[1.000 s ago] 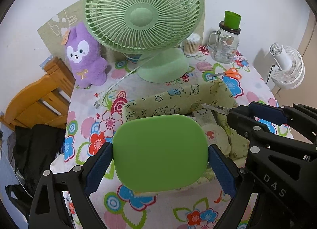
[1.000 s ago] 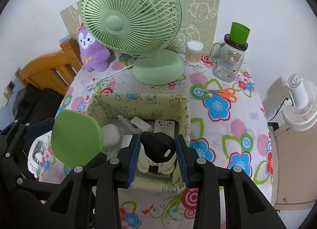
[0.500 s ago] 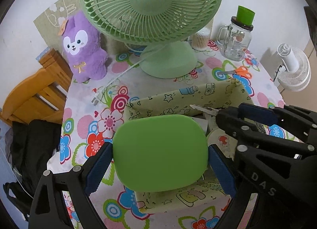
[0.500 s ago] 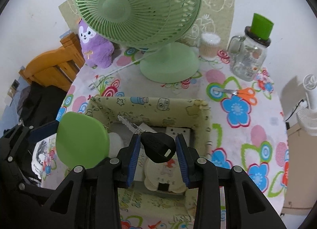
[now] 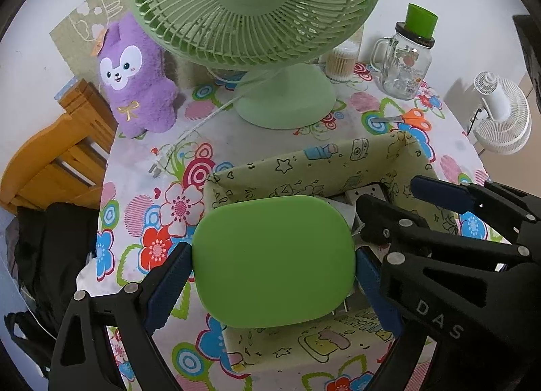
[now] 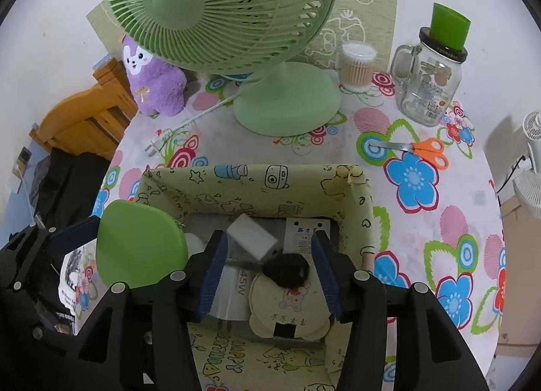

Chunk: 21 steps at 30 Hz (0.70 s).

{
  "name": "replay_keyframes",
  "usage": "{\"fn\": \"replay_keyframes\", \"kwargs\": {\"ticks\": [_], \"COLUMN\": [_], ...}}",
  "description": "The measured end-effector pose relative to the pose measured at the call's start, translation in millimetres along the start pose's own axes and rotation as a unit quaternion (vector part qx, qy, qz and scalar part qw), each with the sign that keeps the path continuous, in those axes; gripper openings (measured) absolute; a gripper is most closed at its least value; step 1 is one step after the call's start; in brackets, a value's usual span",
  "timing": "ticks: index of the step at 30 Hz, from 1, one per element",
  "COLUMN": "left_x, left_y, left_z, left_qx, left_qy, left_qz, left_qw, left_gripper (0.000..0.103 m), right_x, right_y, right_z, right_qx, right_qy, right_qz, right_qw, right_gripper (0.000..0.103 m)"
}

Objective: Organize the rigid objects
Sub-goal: 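Carry the pad over the box with the left gripper while the right gripper lowers the key fob inside, then lower the green pad into the storage box and open the left gripper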

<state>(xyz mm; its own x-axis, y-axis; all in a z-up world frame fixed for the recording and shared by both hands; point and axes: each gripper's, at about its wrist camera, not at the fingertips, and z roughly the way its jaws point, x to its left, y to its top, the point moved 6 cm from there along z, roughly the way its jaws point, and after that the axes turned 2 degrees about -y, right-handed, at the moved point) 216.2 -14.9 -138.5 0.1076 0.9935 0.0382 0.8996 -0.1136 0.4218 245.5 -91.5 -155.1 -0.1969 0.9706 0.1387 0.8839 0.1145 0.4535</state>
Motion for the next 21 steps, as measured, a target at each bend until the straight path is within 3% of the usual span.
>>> {"fn": "replay_keyframes", "kwargs": {"ticks": [9, 21], "left_x": [-20.6, -47.9], "left_y": [8.4, 14.0], "left_z": [1.2, 13.0], "left_qx": [-0.005, -0.002], "left_qy": [-0.019, -0.043], "left_qz": [0.013, 0.033], "left_qw": [0.9997, 0.9985], "left_gripper": [0.096, 0.096], "right_x": [-23.0, -60.7], "right_y": [0.7, -12.0], "right_z": [-23.1, -33.9], "right_qx": [-0.024, -0.019], "right_qy": [-0.037, -0.066], "right_qz": [0.007, 0.056], "right_qw": [0.999, 0.996], "right_gripper": [0.078, 0.081]}}
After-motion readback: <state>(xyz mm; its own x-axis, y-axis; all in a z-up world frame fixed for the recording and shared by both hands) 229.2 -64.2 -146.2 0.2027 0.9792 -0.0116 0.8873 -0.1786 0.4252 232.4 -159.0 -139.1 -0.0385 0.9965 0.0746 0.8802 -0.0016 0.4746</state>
